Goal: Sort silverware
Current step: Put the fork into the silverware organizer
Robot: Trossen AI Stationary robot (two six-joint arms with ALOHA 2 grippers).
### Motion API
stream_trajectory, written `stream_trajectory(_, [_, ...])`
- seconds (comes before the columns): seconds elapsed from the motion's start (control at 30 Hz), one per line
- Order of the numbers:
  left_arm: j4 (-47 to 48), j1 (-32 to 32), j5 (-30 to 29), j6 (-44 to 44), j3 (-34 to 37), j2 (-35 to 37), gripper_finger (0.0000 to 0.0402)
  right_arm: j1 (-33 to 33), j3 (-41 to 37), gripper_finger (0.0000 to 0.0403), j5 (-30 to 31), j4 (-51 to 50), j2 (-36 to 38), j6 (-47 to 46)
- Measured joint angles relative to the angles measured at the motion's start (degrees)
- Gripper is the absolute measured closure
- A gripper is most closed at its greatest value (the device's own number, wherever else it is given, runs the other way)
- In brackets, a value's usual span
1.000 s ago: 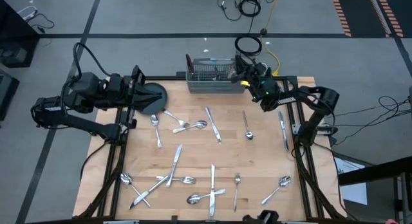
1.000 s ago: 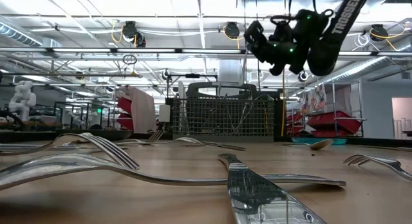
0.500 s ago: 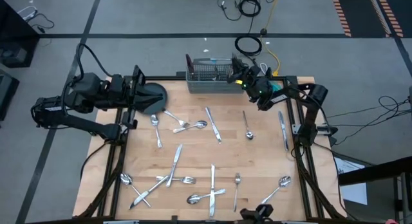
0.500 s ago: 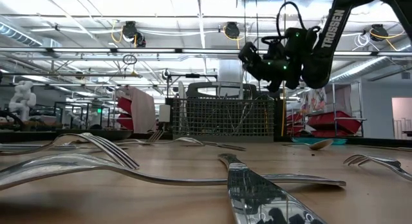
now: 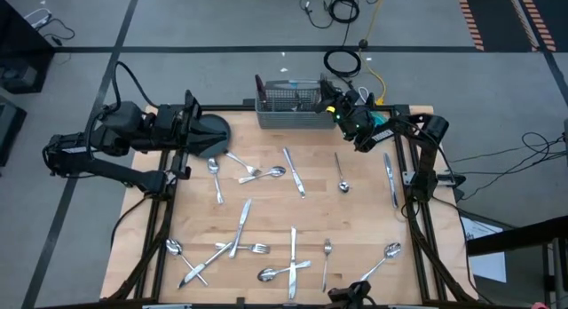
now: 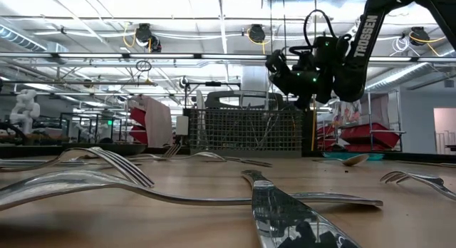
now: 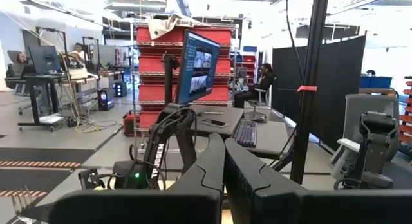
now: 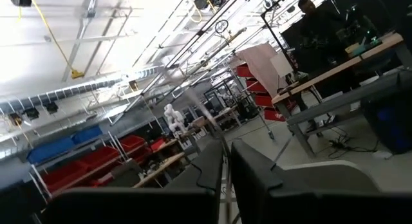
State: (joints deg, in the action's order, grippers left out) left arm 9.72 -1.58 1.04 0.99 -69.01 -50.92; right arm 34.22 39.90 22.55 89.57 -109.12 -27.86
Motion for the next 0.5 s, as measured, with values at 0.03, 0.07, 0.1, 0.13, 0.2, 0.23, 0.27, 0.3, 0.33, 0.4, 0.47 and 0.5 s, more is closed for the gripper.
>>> stream_trajectory(0.03, [0.0, 0.0, 0.0, 0.0, 0.0, 0.0, 0.0391, 0.0, 0.0, 0.0368, 0.0, -0.3, 0.0, -0.3])
stream_trajectory(0.07, [0.0, 0.0, 0.0, 0.0, 0.0, 0.0, 0.0391, 0.0, 0.0, 0.0363, 0.0, -0.4, 0.0, -0.5])
stream_trajectory(0.1, [0.0, 0.0, 0.0, 0.0, 0.0, 0.0, 0.0391, 0.0, 0.0, 0.0357, 0.0, -0.6, 0.0, -0.7])
stream_trajectory(0.13, [0.0, 0.0, 0.0, 0.0, 0.0, 0.0, 0.0391, 0.0, 0.0, 0.0351, 0.0, -0.7, 0.0, -0.6])
stream_trajectory(0.2, [0.0, 0.0, 0.0, 0.0, 0.0, 0.0, 0.0391, 0.0, 0.0, 0.0339, -0.1, -0.8, 0.0, -0.6])
stream_trajectory(0.23, [-0.1, 0.0, 0.0, 0.0, 0.0, 0.0, 0.0391, 0.0, 0.0, 0.0334, -0.1, -0.6, 0.0, -0.7])
stream_trajectory(0.27, [-0.1, 0.0, 0.0, 0.0, 0.0, 0.0, 0.0391, 0.0, 0.0, 0.0328, -0.1, -0.4, 0.0, -0.7])
stream_trajectory(0.3, [-0.1, 0.0, 0.0, 0.0, 0.0, 0.0, 0.0391, 0.0, 0.0, 0.0324, -0.1, -0.1, 0.0, -0.8])
stream_trajectory(0.33, [-0.1, 0.0, 0.0, 0.0, 0.0, 0.0, 0.0391, 0.0, 0.0, 0.032, -0.1, 0.2, 0.0, -0.9])
stream_trajectory(0.4, [-0.1, 0.0, 0.0, 0.0, 0.0, 0.0, 0.0391, 0.1, 0.0, 0.0313, -0.1, 0.2, 0.0, -1.0])
stream_trajectory(0.47, [-0.1, 0.0, 0.0, 0.0, 0.0, 0.0, 0.0391, 0.3, 0.0, 0.0307, -0.3, 0.2, 0.0, -1.3])
stream_trajectory(0.5, [-0.1, 0.0, 0.0, 0.0, 0.0, 0.0, 0.0391, 0.3, 0.0, 0.0304, -0.3, 0.2, 0.0, -1.5])
